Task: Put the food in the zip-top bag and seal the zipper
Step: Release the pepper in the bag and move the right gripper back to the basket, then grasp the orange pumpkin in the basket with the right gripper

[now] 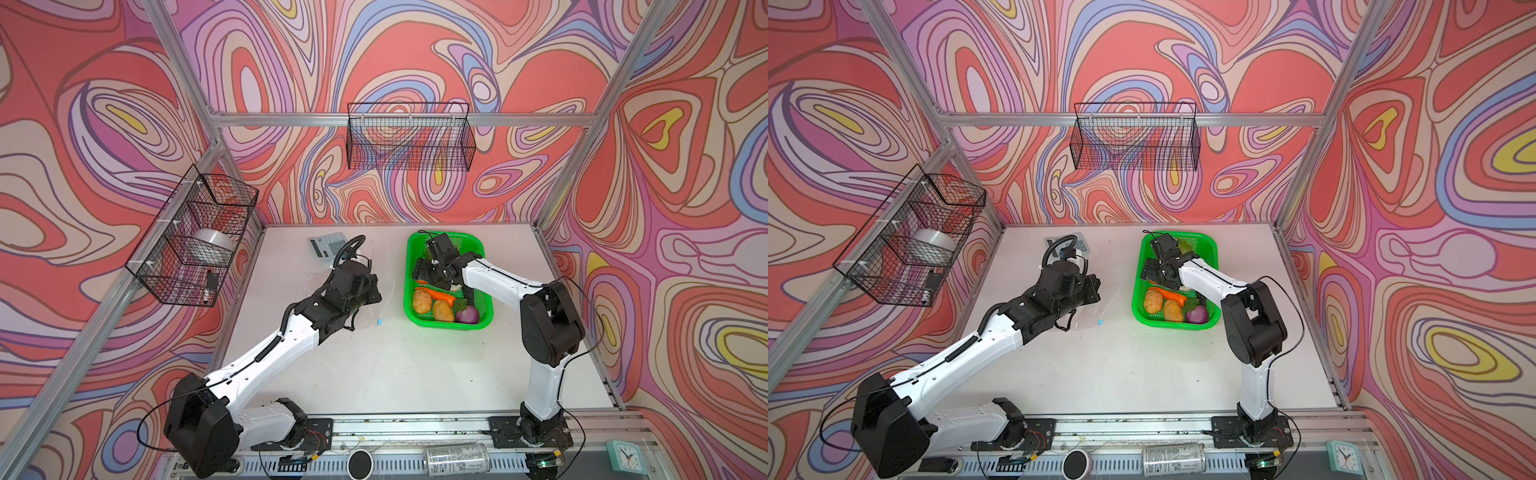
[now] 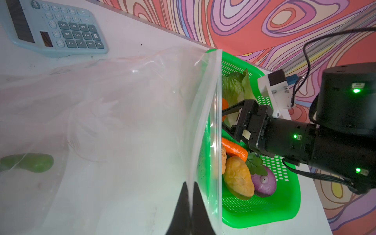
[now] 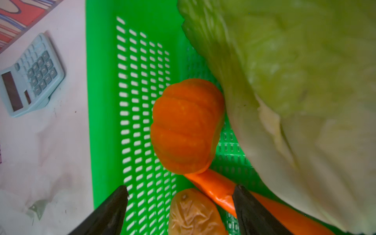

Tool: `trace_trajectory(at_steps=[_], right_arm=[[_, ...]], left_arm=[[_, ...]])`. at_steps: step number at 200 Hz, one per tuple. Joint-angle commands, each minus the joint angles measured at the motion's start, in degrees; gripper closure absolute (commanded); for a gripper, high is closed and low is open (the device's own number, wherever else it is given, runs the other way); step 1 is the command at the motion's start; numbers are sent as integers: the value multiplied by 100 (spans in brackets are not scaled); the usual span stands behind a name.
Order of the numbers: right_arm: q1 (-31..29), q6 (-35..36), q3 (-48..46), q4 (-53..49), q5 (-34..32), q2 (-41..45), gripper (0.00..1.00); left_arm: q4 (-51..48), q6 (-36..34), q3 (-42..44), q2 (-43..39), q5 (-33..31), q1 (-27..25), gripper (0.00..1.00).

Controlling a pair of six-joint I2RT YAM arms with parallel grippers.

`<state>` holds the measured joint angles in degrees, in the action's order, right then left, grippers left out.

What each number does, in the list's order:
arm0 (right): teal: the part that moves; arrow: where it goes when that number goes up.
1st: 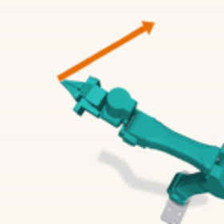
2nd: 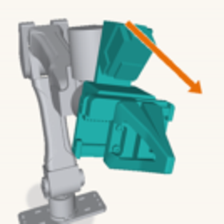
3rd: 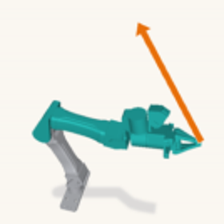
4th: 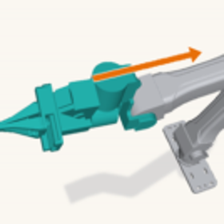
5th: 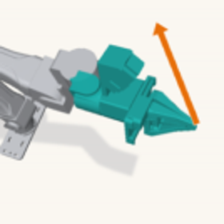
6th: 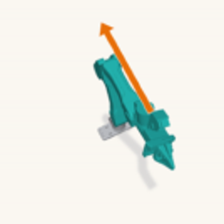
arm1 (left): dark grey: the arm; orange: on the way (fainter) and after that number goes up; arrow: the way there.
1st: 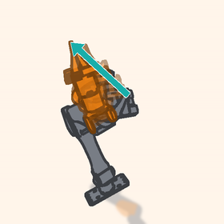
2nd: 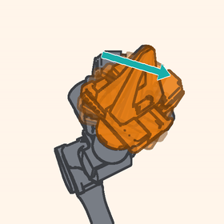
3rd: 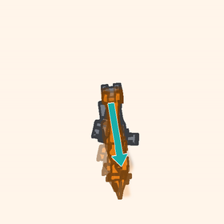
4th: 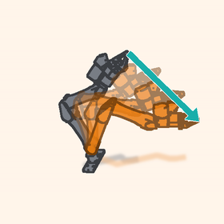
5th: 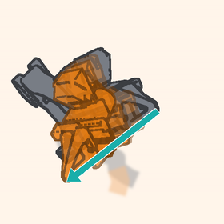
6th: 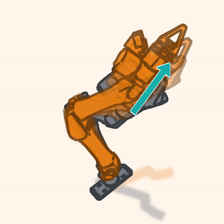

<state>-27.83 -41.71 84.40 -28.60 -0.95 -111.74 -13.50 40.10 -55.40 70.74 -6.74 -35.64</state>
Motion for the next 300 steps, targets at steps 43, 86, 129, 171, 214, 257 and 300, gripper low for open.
trace_trajectory(at_steps=[43,86,129,171,214,257,300], right_arm=[[-16,-217,682,63,-716,-736,24],[-11,-190,832,-173,-943,-977,27],[-11,-170,688,-36,-877,-950,35],[-12,-99,249,322,-834,-207,43],[6,191,-412,548,-725,986,47],[111,630,-933,761,-119,2114,50],[112,988,-1458,1419,1196,2835,50]], left_arm=[[1,-254,-4,-149,-141,-5,100],[-26,-251,-16,-191,-143,-5,100],[44,-76,167,-320,-177,-3,100],[-39,-60,57,-285,-175,-5,100],[11,-11,-153,-67,-22,-5,100],[139,108,-459,279,301,-3,100],[-43,16,-923,593,613,-5,100]])
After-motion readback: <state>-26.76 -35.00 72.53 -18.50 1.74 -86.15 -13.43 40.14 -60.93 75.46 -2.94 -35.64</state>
